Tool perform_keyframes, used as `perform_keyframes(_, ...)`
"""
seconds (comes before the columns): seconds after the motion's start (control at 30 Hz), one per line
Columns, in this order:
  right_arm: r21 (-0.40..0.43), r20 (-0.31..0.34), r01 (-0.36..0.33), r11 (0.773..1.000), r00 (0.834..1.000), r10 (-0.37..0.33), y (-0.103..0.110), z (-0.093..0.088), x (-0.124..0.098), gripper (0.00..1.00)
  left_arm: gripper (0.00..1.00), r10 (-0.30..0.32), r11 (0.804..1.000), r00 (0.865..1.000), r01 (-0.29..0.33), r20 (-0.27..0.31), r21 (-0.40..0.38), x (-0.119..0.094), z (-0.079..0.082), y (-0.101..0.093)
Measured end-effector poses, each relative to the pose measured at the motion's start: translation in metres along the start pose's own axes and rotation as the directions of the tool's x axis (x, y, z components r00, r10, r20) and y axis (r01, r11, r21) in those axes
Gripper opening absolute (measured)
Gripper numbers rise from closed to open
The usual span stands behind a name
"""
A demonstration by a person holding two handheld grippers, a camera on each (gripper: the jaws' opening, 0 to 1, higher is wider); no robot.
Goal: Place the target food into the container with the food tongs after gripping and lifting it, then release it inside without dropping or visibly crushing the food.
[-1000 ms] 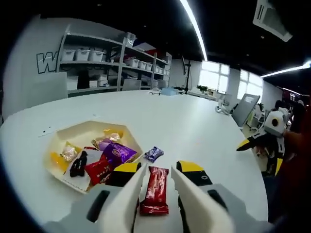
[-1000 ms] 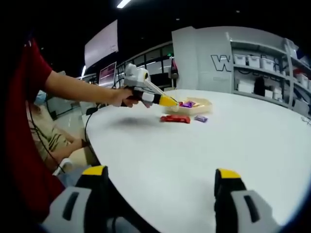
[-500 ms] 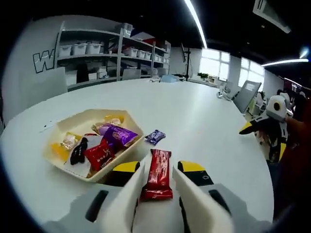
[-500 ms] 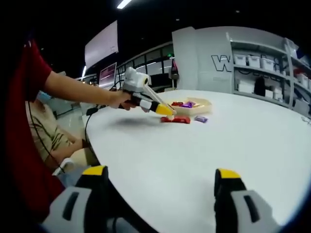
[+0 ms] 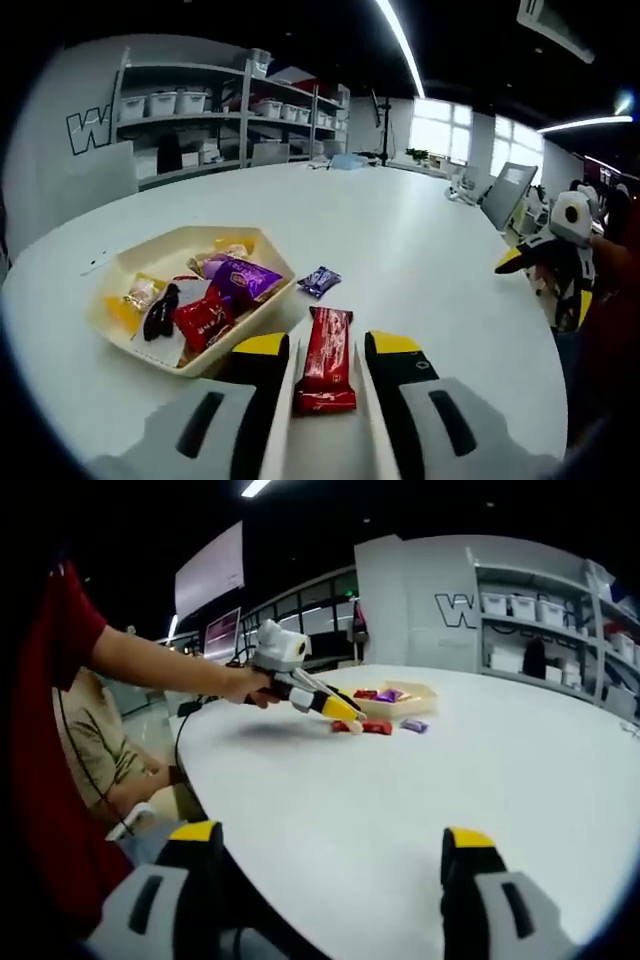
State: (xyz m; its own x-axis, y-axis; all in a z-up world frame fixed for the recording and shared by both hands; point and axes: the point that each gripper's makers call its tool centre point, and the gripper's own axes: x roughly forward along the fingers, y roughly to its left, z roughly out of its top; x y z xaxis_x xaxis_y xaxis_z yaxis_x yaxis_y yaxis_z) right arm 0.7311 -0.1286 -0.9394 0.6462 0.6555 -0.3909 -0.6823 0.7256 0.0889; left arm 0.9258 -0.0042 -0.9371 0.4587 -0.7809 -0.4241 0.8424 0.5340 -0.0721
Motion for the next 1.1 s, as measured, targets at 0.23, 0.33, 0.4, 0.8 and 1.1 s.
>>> perform_keyframes(0.23, -0.003, 0.002, 0.003, 1.0, 1.0, -0.003, 0.0, 0.001, -0.001, 0.89, 0.23, 0.023, 0.999, 1.0, -0.022, 0.019, -0.03, -0.003, 0.007, 0.0)
perform_keyframes(0.33, -0.005, 0.005, 0.005, 1.0, 1.0, -0.005, 0.0, 0.002, -0.002, 0.89, 0.23, 0.011, 0.998, 0.996, -0.006, 0.093, -0.056, -0.009, 0.025, -0.003)
perform_keyframes(0.4, -0.003, 0.006, 0.006, 1.0, 1.0, -0.006, 0.0, 0.001, -0.003, 0.89, 0.24, -0.024, 0.997, 0.988, 0.034, 0.154, -0.065, -0.013, 0.038, -0.007)
perform_keyframes(0.8, -0.005, 0.008, 0.004, 1.0, 1.0, -0.004, 0.001, 0.002, -0.003, 0.89, 0.25, 0.033, 0.998, 0.999, -0.031, 0.039, -0.05, -0.007, 0.012, 0.003)
perform_keyframes(1.1, -0.021, 0.001, 0.002, 1.0, 1.0, -0.002, 0.002, 0.004, 0.0, 0.88, 0.24, -0.027, 0.999, 0.994, 0.032, 0.103, -0.044, -0.013, 0.032, -0.021)
